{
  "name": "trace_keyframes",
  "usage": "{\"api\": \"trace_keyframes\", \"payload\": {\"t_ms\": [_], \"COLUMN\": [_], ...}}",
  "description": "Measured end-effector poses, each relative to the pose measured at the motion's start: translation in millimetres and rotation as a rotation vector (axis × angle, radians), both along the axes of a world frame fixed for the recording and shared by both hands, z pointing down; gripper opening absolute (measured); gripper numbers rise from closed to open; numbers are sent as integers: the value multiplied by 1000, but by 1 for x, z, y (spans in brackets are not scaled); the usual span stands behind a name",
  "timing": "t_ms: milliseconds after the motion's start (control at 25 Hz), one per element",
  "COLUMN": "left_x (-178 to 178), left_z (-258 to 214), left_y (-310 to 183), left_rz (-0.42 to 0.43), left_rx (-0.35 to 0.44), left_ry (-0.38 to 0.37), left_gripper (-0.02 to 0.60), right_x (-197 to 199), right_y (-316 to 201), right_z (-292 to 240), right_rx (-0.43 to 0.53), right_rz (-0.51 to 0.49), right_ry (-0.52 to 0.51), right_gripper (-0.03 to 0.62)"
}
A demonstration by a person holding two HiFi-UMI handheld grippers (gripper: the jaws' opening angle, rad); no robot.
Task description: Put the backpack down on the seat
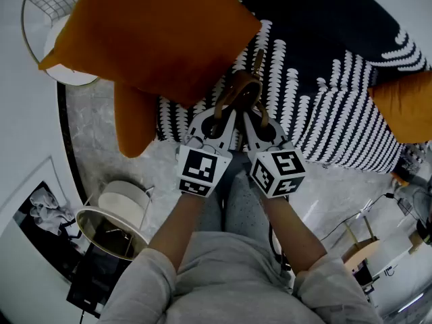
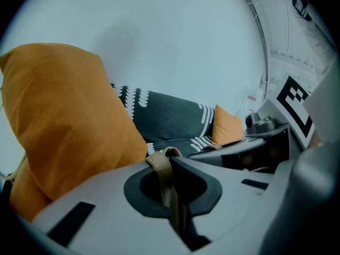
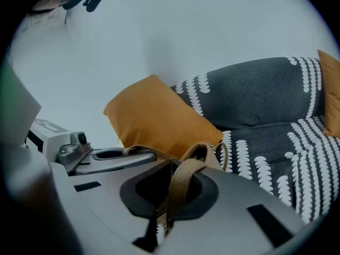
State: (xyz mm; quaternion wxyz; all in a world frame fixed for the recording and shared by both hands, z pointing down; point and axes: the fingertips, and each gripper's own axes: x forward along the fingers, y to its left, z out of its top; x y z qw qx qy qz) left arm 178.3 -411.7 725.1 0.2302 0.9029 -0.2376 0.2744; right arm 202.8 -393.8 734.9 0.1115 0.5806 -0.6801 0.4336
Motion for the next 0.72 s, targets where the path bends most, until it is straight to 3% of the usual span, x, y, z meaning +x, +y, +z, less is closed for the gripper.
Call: {"api": "trace_keyframes", "payload": {"t_ms": [720], "left_x": [-11], "left_z": [25], "left_y": [-1], "left_rz": [-57], "left_rx": [-50], "left_ry": [-35], "left_gripper": [18], "right_x": [-12], "right_y": [5], "right_z": [20], "right_rx": [-53], "right_rz": [-38], "right_ry": [-2], "right_gripper": [34]}}
